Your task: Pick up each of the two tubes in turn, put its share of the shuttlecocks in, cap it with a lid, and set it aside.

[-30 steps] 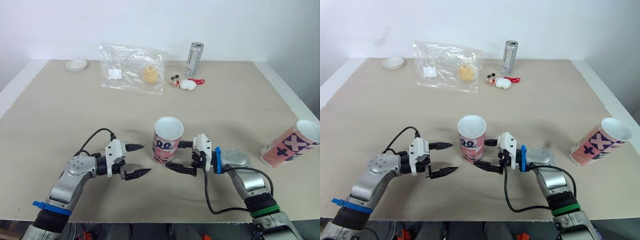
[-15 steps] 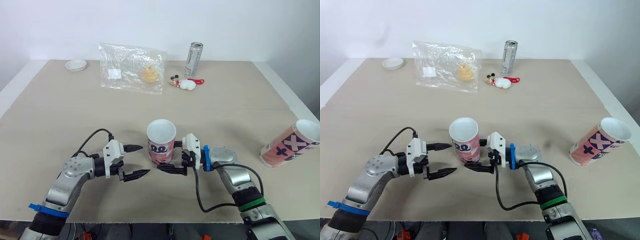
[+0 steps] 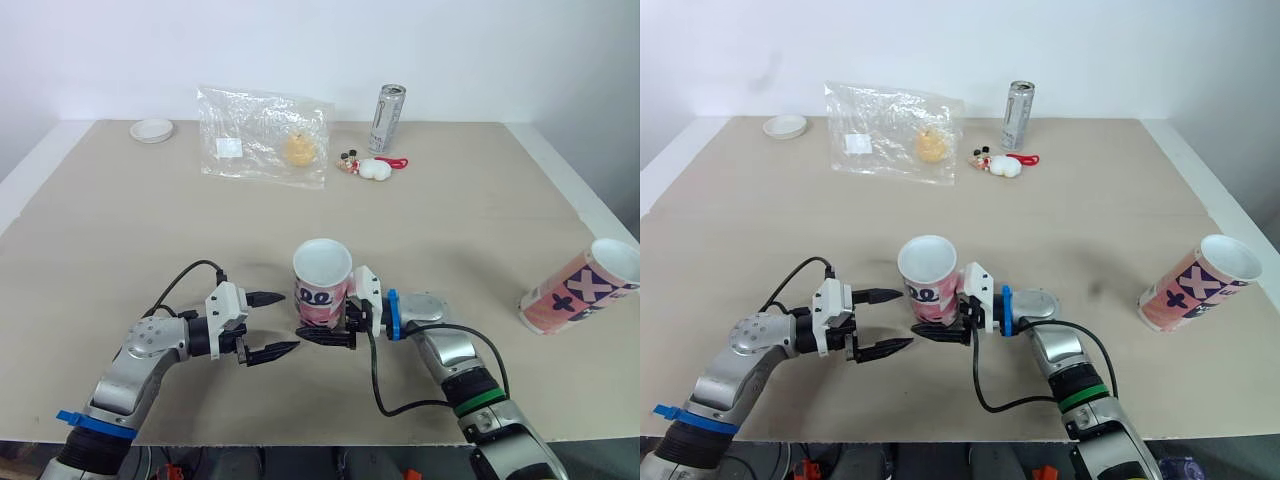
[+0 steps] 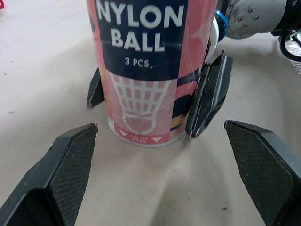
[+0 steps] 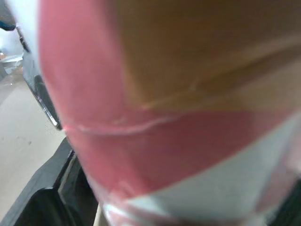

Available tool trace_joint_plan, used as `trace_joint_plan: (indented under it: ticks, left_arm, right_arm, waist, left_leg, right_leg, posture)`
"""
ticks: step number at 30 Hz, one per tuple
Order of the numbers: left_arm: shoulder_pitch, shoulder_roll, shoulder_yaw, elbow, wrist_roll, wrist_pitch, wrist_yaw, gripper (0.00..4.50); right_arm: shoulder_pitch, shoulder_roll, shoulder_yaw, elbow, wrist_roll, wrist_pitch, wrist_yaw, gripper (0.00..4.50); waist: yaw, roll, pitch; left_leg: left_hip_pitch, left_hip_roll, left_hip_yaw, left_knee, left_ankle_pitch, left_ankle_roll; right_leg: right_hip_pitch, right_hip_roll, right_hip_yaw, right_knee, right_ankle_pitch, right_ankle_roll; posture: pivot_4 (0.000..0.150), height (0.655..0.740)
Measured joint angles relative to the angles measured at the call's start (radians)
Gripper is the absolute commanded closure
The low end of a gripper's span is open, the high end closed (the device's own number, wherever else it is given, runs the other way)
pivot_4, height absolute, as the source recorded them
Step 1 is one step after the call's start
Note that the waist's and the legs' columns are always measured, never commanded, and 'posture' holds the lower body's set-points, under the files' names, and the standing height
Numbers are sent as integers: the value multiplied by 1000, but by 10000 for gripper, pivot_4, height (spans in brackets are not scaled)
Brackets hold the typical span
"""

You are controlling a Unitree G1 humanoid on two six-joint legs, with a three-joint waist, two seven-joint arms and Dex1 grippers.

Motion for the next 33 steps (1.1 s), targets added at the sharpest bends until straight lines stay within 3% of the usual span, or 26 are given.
trace_joint_plan:
  ticks: [11, 12, 13, 26, 31, 33]
  left_arm:
    - [-1, 1, 0, 2, 2, -17, 6, 0]
    - [-3, 1, 0, 3, 2, -19, 6, 0]
    - [-4, 1, 0, 4, 2, -20, 6, 0]
    - [-13, 1, 0, 24, 9, -42, 5, 0]
    - [-37, 1, 1, 25, 12, -42, 7, 0]
    - [-50, -1, -1, 26, 12, -42, 3, 0]
  right_arm:
    - [-8, 8, 11, 21, -13, -37, 5, 1014]
    - [-9, 8, 11, 21, -13, -37, 5, 6229]
    - [-9, 8, 11, 21, -12, -37, 5, 8203]
    - [39, -26, -3, -56, 5, 4, -22, 8203]
    - [117, -49, -111, -194, 61, 96, -134, 8203]
    - [184, -45, -217, -299, 95, 145, -267, 8203]
  waist:
    - [0, 0, 0]
    - [0, 0, 0]
    - [0, 0, 0]
    - [1, 0, 0]
    - [2, 0, 0]
    - [4, 0, 0]
  left_leg:
    - [0, 0, 0, 0, 0, 0]
    - [0, 0, 0, 0, 0, 0]
    - [0, 0, 0, 0, 0, 0]
    - [0, 0, 0, 0, 0, 0]
    - [-1, 0, 0, 0, 0, 0]
    - [-1, 0, 0, 0, 0, 0]
  right_leg:
    - [0, 0, 0, 0, 0, 0]
    - [0, 0, 0, 0, 0, 0]
    - [0, 0, 0, 0, 0, 0]
    - [0, 0, 0, 0, 0, 0]
    - [0, -1, 0, 0, 0, 0]
    - [0, -1, 0, 0, -1, 0]
  posture:
    - [1500, 7400]
    - [1500, 7400]
    - [1500, 7400]
    - [1500, 7400]
    - [1500, 7400]
    - [1500, 7400]
